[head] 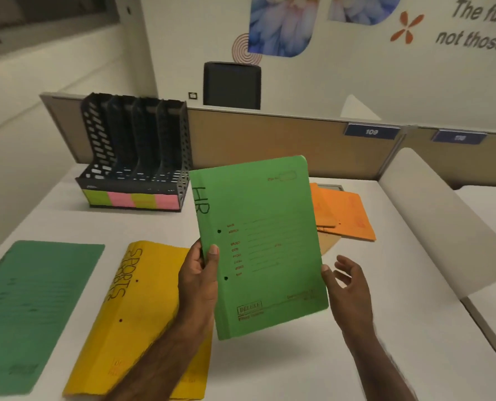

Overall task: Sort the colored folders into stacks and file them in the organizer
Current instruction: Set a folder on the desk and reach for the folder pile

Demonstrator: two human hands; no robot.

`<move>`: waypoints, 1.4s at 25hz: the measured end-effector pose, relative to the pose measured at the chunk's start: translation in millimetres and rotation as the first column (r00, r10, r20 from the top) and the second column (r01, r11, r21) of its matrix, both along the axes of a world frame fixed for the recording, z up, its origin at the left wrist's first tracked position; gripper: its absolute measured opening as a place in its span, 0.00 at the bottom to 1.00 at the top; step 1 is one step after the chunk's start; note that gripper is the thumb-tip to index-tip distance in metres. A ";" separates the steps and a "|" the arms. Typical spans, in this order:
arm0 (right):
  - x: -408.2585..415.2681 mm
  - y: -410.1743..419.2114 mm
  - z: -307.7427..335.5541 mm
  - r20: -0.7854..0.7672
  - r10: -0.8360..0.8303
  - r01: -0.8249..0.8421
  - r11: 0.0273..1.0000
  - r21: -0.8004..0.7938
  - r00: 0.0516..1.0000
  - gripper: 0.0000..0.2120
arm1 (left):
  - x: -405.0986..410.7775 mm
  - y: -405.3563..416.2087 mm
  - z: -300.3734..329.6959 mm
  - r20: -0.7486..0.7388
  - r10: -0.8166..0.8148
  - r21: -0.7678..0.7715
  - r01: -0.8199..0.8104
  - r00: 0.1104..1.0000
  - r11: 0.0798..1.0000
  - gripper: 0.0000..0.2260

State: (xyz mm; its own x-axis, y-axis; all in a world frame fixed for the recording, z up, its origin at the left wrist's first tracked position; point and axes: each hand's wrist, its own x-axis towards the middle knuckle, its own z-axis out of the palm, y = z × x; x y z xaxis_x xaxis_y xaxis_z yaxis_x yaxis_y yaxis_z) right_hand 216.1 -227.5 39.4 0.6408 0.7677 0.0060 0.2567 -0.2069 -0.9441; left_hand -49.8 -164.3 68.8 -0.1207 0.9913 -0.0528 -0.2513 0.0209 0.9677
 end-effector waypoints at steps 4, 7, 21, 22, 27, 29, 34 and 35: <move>-17.3 17.2 7.1 -0.076 0.244 -0.244 0.970 0.011 0.967 0.23 | -2.9 -11.4 3.0 -0.019 0.044 0.033 -0.043 0.999 0.999 0.12; -28.3 21.1 7.7 -0.132 0.389 -0.390 0.921 0.020 0.912 0.20 | -6.4 -22.2 6.0 -0.028 0.121 0.023 -0.120 0.992 0.993 0.15; -94.2 12.0 -6.3 -0.266 0.661 -0.680 0.733 0.028 0.701 0.35 | -62.1 -87.6 -2.5 -0.214 0.374 0.037 -0.375 0.902 0.926 0.19; -102.1 13.0 -5.6 -0.264 0.665 -0.682 0.731 0.033 0.699 0.36 | -69.8 -87.5 -2.5 -0.223 0.390 0.041 -0.391 0.894 0.920 0.18; -152.9 14.7 -6.1 -0.287 0.679 -0.697 0.716 0.053 0.676 0.36 | -122.5 -85.1 -2.8 -0.271 0.433 0.029 -0.442 0.860 0.896 0.06; -179.9 13.1 -6.3 -0.294 0.678 -0.697 0.715 0.053 0.673 0.35 | -150.3 -86.1 -3.0 -0.308 0.423 0.032 -0.435 0.852 0.900 0.04; -258.5 6.8 -2.8 -0.289 0.684 -0.704 0.709 0.049 0.670 0.33 | -229.4 -85.7 -5.1 -0.335 0.326 -0.013 -0.351 0.884 0.936 0.10; -274.8 5.8 -1.5 -0.284 0.681 -0.699 0.713 0.046 0.675 0.32 | -245.5 -84.8 -5.5 -0.341 0.306 -0.024 -0.334 0.889 0.942 0.14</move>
State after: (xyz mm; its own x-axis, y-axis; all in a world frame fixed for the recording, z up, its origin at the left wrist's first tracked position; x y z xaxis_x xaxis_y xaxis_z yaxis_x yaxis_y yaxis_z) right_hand -58.6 -221.7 37.8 -0.1029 0.9846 -0.1414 0.0971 -0.1315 -0.9866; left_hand -295.3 -249.1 63.3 -0.4550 0.8899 -0.0325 0.0738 0.0741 0.9945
